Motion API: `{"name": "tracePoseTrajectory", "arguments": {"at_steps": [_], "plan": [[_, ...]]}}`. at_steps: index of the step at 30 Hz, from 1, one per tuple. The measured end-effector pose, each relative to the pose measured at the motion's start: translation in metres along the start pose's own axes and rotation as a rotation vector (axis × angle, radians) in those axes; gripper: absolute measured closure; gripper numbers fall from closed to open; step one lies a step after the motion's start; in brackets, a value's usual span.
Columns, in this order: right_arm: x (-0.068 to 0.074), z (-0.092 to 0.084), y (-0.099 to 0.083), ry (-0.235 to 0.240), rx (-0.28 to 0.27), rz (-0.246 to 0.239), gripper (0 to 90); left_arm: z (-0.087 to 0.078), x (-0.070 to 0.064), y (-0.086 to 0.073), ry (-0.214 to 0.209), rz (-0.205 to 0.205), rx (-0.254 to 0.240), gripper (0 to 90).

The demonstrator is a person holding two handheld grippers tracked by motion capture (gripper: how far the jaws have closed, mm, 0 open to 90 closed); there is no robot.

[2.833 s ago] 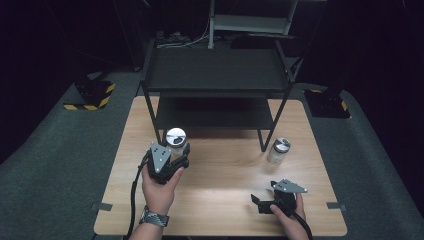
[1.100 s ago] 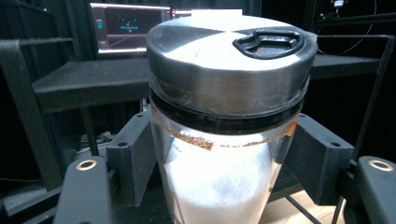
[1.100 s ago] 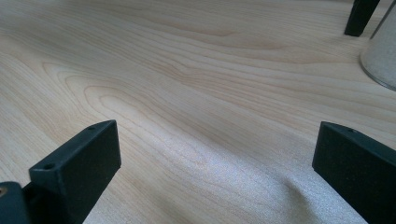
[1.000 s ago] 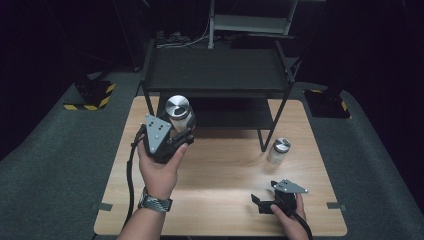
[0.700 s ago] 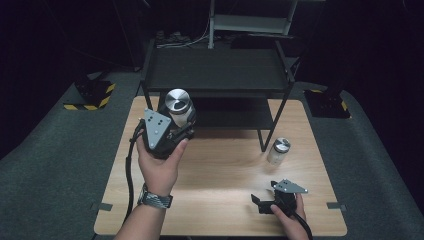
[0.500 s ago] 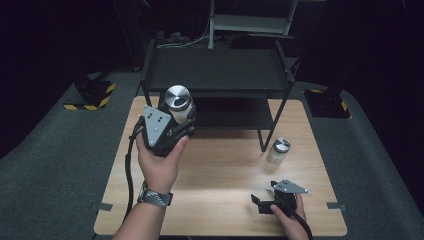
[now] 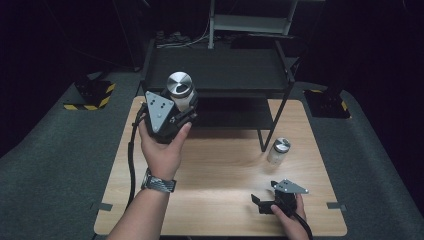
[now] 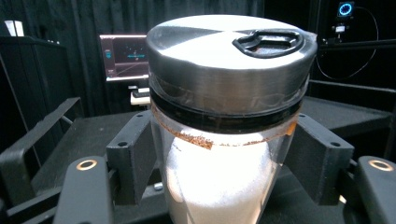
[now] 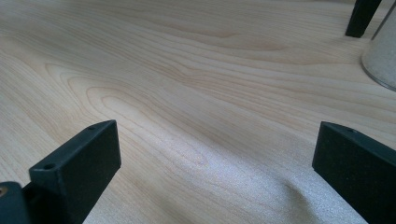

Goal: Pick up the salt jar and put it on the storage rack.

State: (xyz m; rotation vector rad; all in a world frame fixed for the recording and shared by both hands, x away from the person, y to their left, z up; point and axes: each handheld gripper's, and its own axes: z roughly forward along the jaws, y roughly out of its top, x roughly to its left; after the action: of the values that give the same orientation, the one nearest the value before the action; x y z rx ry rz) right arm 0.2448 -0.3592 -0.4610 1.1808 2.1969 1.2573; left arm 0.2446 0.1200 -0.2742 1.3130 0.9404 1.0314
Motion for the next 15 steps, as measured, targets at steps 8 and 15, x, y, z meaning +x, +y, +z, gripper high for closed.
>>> {"name": "tracePoseTrajectory", "arguments": {"at_steps": [8,15], "plan": [[-0.001,0.0,0.0,0.004,0.0,0.0,0.8,0.019,0.001,0.01,0.02,0.001,0.001,30.8],[-0.001,-0.001,0.0,0.003,-0.002,-0.001,0.9,0.037,0.003,0.014,0.053,0.004,0.007,30.8]]}}
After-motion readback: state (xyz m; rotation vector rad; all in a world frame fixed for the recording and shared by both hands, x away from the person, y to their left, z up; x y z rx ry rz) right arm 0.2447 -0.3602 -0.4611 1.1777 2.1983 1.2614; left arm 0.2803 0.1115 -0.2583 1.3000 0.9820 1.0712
